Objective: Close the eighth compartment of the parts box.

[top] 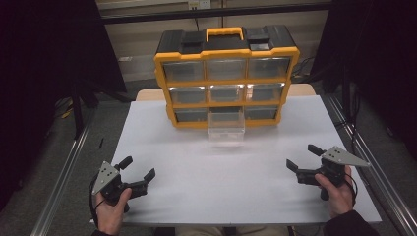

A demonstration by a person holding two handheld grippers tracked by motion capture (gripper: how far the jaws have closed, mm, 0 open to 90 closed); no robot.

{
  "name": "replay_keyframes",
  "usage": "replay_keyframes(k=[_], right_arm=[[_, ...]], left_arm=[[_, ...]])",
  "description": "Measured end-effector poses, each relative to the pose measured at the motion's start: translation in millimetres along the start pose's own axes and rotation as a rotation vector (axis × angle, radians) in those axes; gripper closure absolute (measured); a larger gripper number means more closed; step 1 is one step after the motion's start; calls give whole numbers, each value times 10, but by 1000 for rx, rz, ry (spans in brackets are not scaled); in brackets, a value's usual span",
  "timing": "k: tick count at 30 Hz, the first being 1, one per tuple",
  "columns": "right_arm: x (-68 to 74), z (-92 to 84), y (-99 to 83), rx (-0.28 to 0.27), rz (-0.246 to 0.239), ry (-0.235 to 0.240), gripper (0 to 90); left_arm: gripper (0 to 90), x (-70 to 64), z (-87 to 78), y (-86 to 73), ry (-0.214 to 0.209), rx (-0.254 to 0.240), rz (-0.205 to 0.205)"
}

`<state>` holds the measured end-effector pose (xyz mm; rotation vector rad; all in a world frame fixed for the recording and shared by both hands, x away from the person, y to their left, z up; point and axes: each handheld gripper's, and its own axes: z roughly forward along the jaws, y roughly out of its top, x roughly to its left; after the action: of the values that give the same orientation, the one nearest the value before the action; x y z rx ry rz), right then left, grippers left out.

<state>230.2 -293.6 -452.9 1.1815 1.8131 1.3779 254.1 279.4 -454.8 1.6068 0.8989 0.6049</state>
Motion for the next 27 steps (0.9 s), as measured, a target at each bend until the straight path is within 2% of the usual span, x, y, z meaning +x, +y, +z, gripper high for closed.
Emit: replay_keyframes(k=[8,18,20,21,27], right_arm=[[16,-1,-6,5,3,4,24],[77,21,-5,10,-12,54,24],[97,26,-1,10,-14,66,24],[109,31,1,12,-14,65,23],[156,50,6,21,-19,94,21]], left_arm=[[27,4,2,-6,-11,0,-11],[27,1,16,4,-8,6,3],[27,-3,14,3,-6,10,2],[27,-14,13,1,-10,9,-12],[27,-7,5,5,-3,12,2]])
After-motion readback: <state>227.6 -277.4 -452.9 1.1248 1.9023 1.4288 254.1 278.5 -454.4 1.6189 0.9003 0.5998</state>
